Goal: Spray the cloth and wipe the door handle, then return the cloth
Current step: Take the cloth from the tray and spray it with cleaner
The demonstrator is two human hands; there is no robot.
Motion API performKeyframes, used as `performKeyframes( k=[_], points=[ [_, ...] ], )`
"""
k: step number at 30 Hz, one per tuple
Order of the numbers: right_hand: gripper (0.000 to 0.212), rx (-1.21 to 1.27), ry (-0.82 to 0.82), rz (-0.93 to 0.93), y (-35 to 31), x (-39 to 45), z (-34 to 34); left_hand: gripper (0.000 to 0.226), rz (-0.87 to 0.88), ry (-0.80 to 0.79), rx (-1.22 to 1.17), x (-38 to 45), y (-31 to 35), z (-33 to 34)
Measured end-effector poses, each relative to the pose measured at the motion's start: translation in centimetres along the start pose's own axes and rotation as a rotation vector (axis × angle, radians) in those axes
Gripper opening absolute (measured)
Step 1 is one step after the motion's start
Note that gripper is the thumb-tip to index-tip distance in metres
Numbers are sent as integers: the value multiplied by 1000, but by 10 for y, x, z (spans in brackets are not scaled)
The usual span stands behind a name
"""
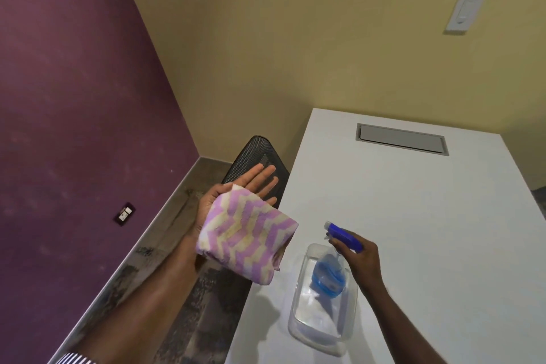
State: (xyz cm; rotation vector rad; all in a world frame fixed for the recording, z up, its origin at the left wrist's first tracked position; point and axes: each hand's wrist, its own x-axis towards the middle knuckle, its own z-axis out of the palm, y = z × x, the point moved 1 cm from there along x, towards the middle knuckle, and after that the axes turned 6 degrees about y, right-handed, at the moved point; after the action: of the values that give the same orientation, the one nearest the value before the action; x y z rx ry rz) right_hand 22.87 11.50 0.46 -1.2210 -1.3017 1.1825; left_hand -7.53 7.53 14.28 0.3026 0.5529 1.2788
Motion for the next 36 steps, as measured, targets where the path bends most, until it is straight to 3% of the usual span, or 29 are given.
performKeyframes(
  k=[7,9,12,15,17,20,23,25,31,36],
  points=[
    [27,18,-119,6,9,-11,6,80,30,39,143,5,1,0],
    [23,30,-195,2,7,-13,10,85,30,17,155,1,2,-2],
    [35,42,-257,-15,7,-12,16,96,48,-26,205,-7,4,-4],
    [20,45,-269,-56,1,-10,23,100,70,-42,227,-16,7,-4],
    [19,29,-236,-118,-17,-13,26,100,85,-31,244,-21,10,-3],
    [34,40,-233,-227,-70,-18,27,91,86,-45,247,-25,17,-3],
    [18,4,-298,-403,-138,-26,31,80,71,-67,253,-23,27,2],
    [20,-14,-325,-504,-180,-33,37,77,70,-90,251,-18,34,10],
    [28,27,-283,-443,-232,-33,66,83,121,-226,324,4,57,51],
    [19,-19,-216,-371,-242,-31,87,74,120,-302,353,23,74,69]
  ],
)
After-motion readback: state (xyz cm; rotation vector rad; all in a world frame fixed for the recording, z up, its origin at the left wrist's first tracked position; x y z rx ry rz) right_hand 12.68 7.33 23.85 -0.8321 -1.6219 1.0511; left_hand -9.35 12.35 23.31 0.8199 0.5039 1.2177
